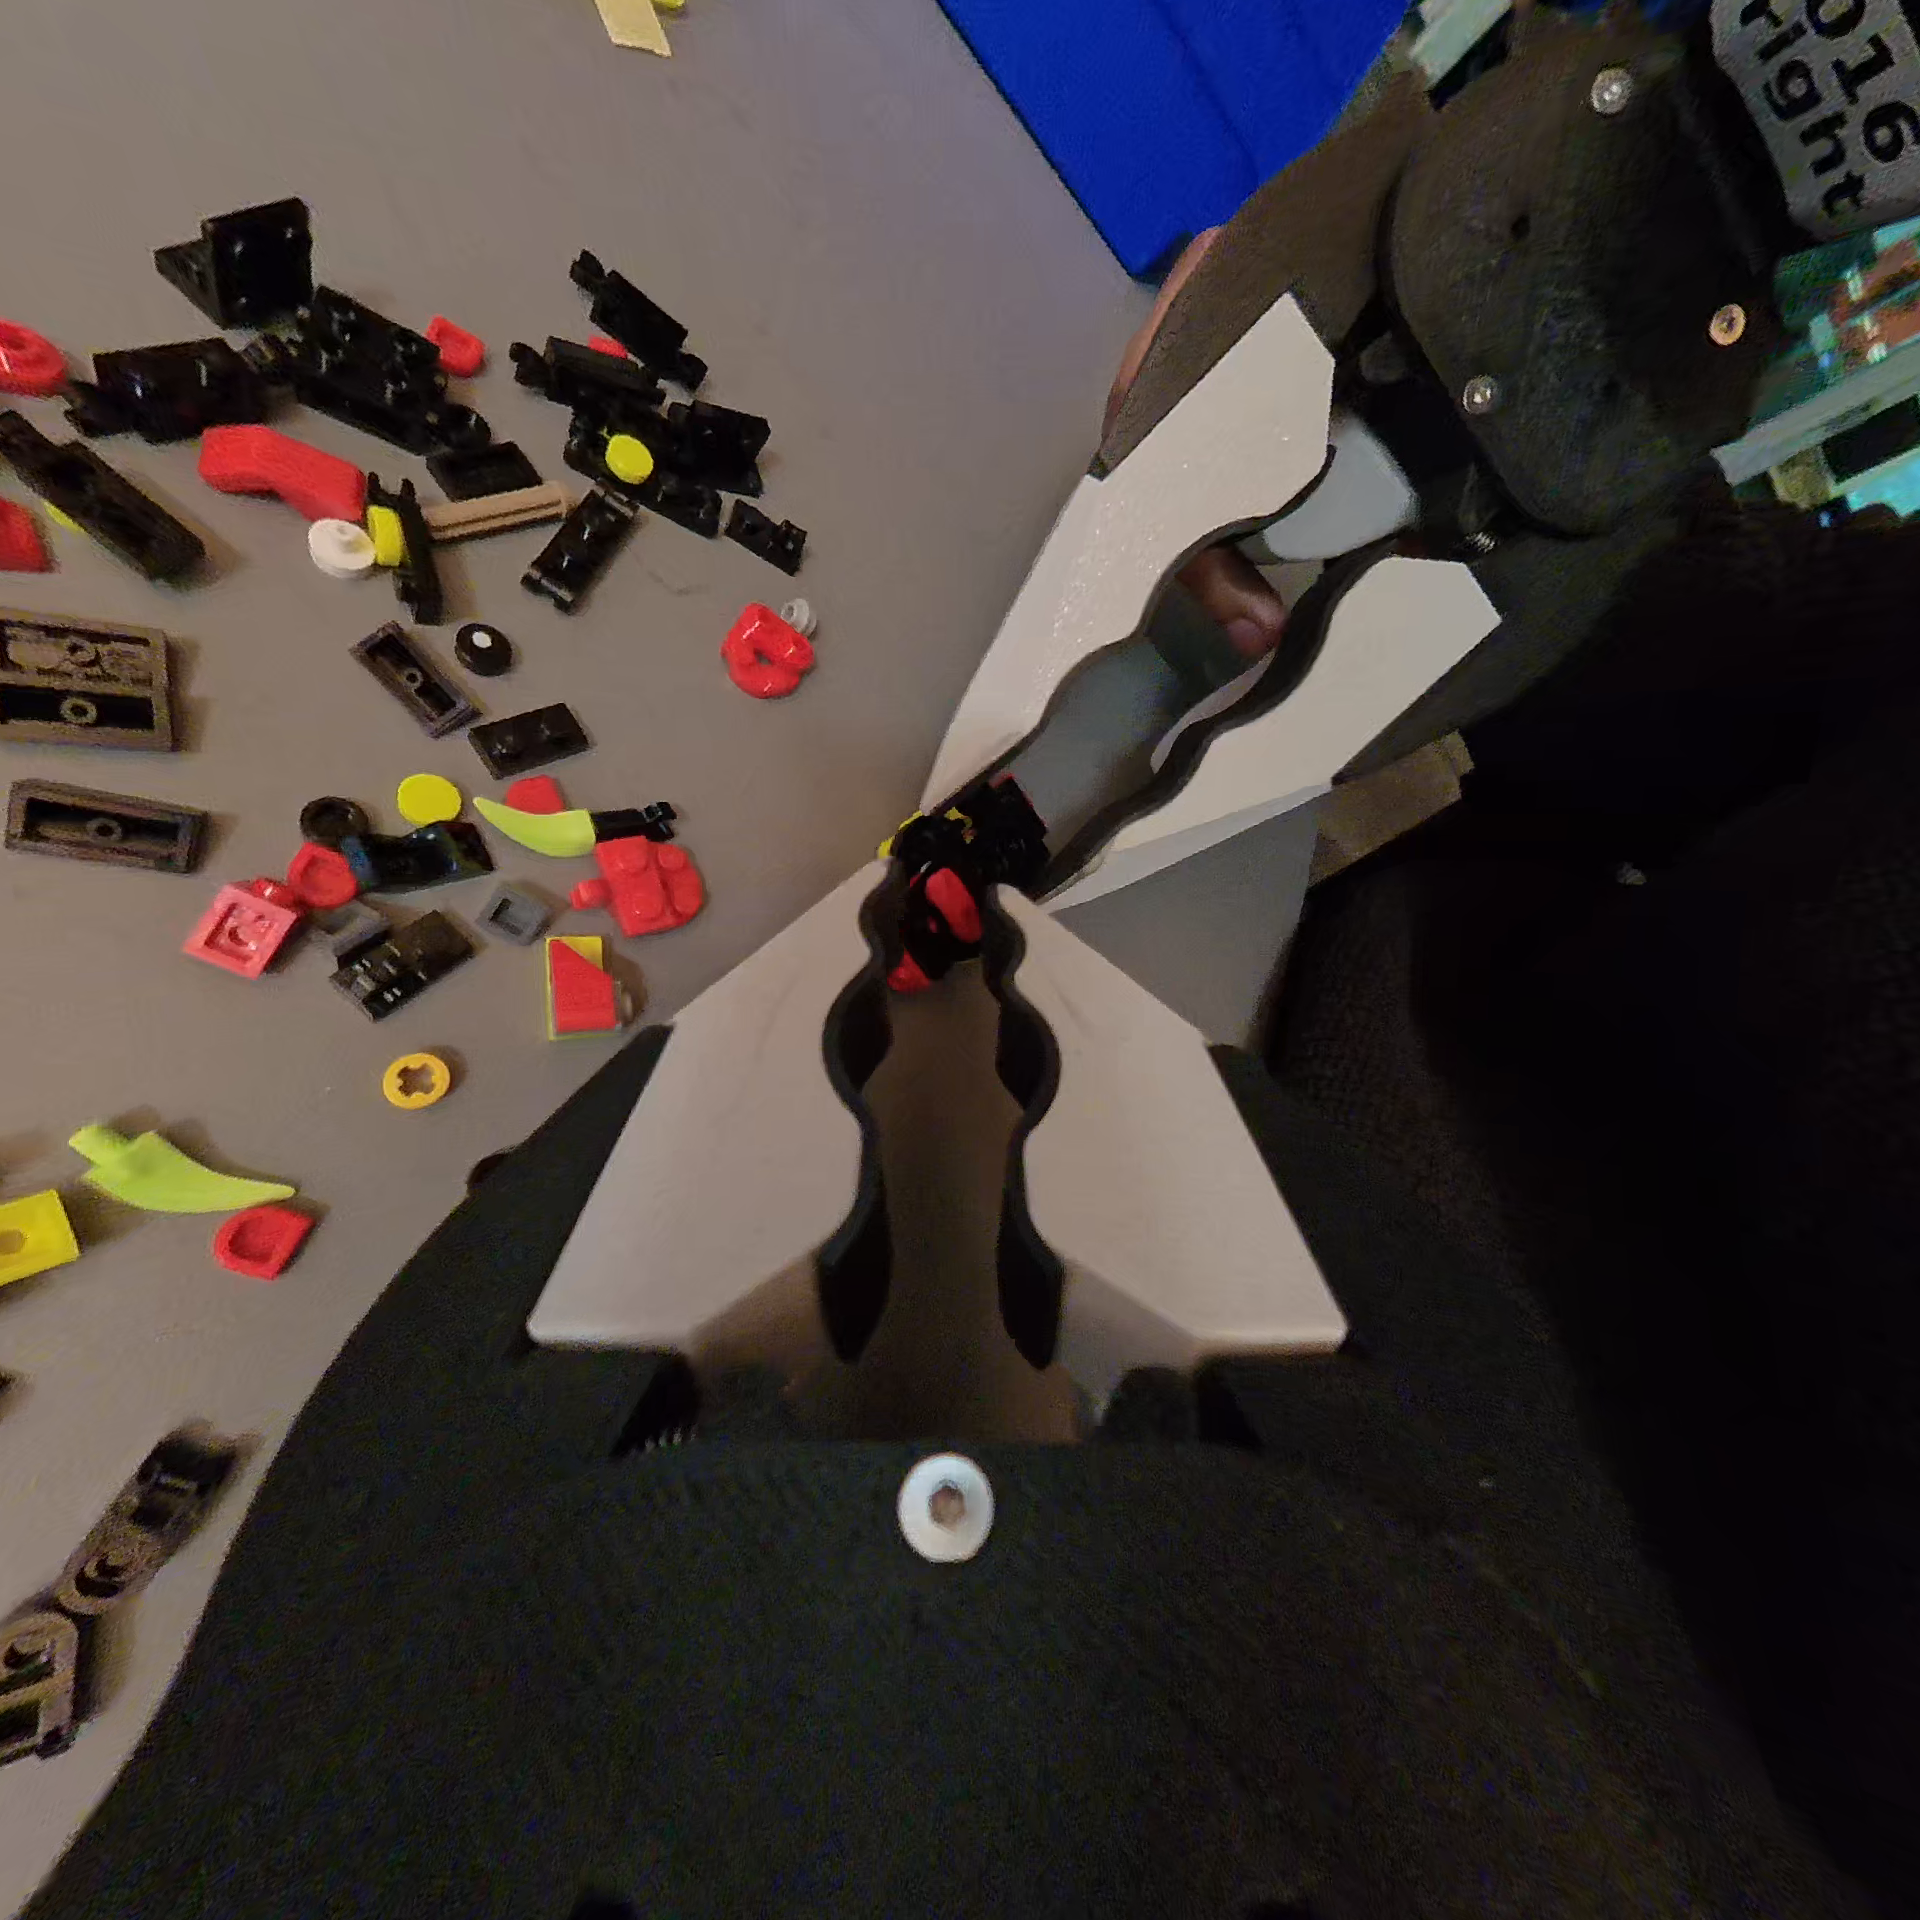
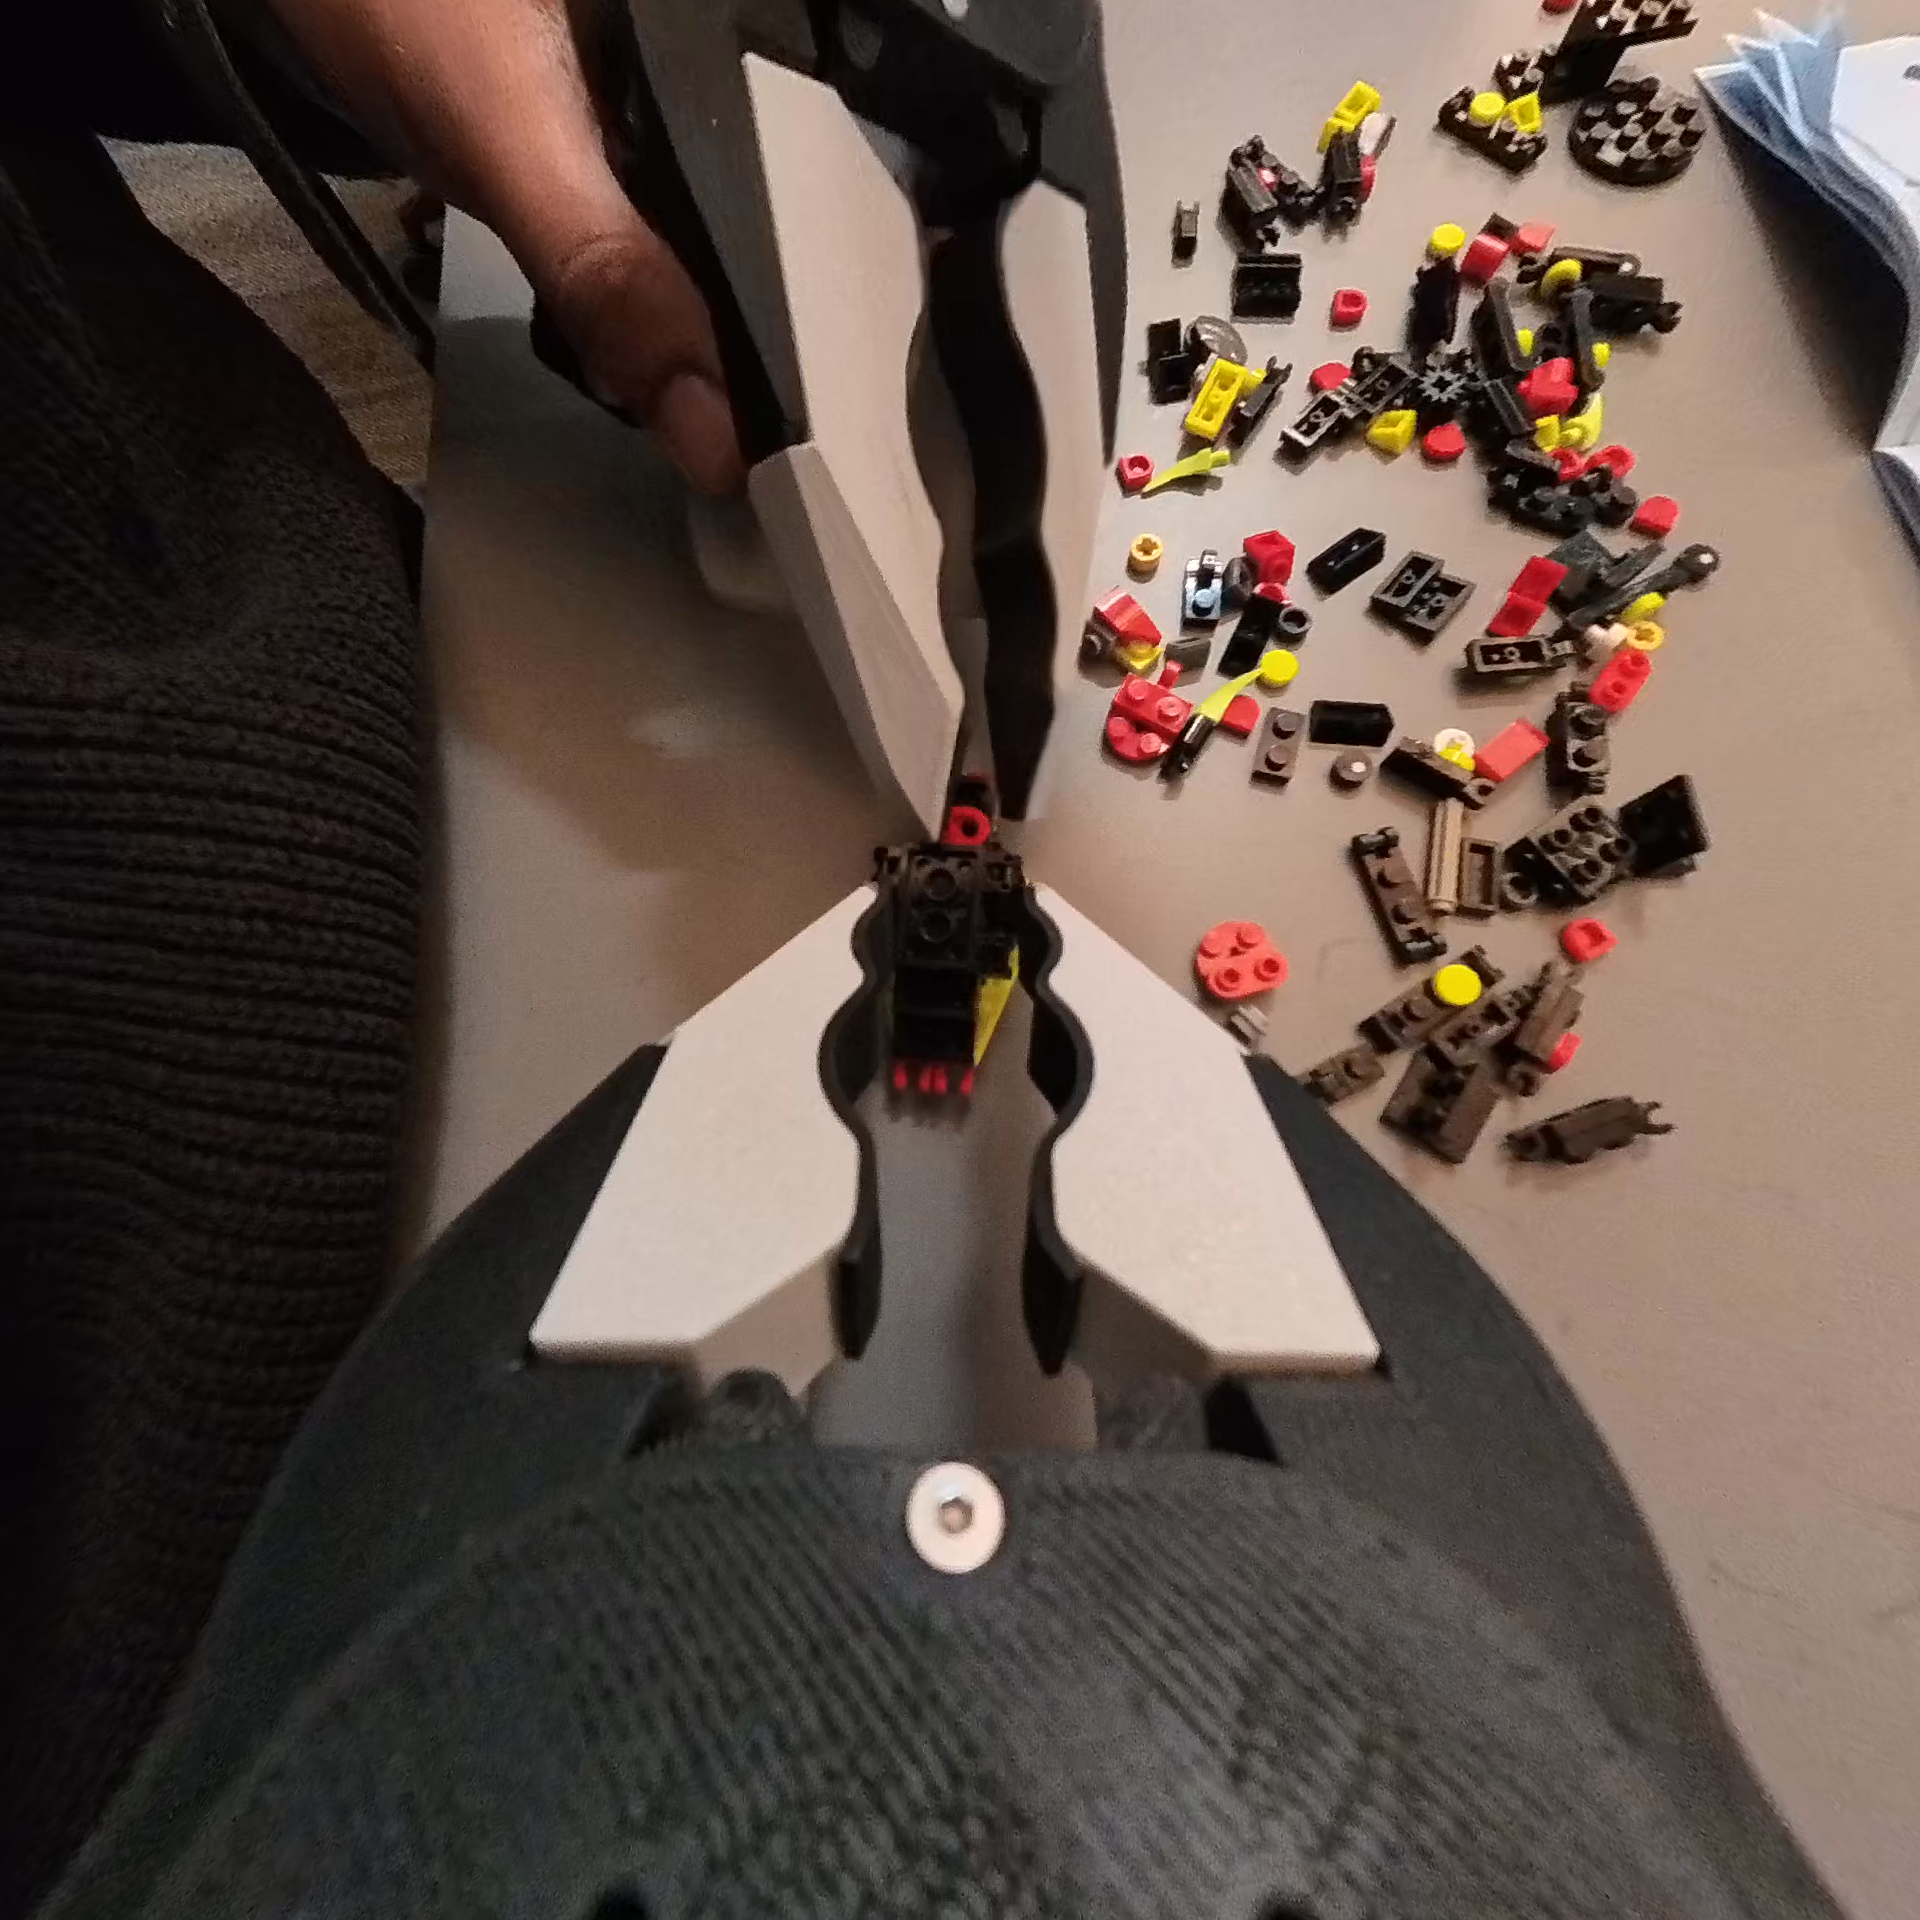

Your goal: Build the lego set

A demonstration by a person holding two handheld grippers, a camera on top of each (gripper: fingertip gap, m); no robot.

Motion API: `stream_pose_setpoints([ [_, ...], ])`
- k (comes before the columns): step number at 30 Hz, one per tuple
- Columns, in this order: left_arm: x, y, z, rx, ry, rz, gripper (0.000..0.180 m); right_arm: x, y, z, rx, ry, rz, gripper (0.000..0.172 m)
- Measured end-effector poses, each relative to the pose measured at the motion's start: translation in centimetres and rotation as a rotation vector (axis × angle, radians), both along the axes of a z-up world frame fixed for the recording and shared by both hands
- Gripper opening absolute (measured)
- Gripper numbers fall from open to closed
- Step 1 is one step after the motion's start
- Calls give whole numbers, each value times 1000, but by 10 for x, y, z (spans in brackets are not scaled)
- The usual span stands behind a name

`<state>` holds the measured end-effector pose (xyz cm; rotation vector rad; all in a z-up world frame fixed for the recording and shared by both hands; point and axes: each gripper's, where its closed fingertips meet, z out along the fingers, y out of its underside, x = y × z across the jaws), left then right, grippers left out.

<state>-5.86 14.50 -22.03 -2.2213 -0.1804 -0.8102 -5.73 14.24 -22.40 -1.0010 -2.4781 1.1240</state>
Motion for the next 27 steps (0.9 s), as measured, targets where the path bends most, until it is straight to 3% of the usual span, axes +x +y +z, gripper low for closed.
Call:
stream_pose_setpoints([
  [7, 12, -3, 7, 30, -4, -72, 3, -1, 2, 0, 1, -5, -13, 22],
  [15, -8, -8, 5, 8, 3, -14, 0, -1, 2, 0, 16, 4, -15, 22],
  [20, -5, -5, 9, 50, 38, -38, 21, -1, 2, 5, -1, 16, -16, 21],
  [27, 6, -2, -5, 35, 180, -96, 33, 1, 6, 14, -45, 6, -85, 24],
])
